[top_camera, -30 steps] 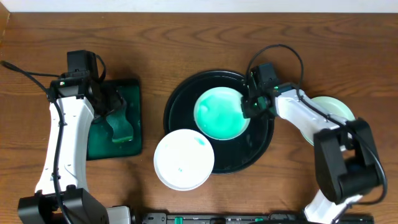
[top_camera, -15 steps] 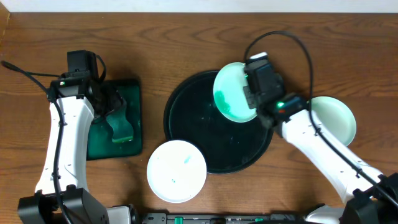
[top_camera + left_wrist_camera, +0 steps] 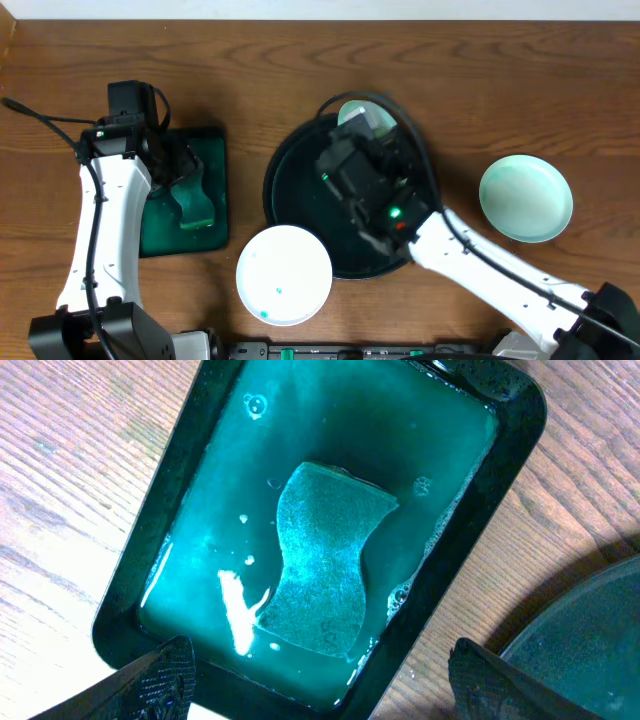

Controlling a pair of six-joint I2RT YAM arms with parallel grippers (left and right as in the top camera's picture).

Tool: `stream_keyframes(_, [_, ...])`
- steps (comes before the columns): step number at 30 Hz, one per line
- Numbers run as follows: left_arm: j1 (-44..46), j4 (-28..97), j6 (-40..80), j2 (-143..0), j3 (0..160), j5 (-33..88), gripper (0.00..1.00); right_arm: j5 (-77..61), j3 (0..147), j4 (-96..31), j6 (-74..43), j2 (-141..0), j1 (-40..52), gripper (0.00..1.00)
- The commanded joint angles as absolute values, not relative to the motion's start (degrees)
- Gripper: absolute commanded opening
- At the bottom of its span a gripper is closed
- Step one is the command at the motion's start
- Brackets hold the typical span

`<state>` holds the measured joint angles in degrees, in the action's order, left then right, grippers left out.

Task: Clean dirty plates on tray and stack at the side
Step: 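Lift the cleaned plate with the right gripper and stack it on the first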

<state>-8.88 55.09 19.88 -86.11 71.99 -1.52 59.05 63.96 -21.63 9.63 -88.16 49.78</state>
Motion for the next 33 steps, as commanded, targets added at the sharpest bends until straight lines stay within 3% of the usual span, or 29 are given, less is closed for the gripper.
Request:
stream_keyframes(1, [-8.9,55.2,20.2,-86.0,73.1,-2.0,0.82,66.4,64.2,-21.4,11.5,-87.9,52.6,0.01])
stream_keyframes(22, [-8.9,55.2,20.2,-86.0,73.1,-2.0,0.82,69.2,64.2,-21.4,13.3,-87.9,55.4,0.01])
stream_keyframes(33, [-8.9,55.2,20.2,-86.0,73.1,-2.0,0.82,65.8,64.2,-21.6,7.7,-87.9,54.0,0.01])
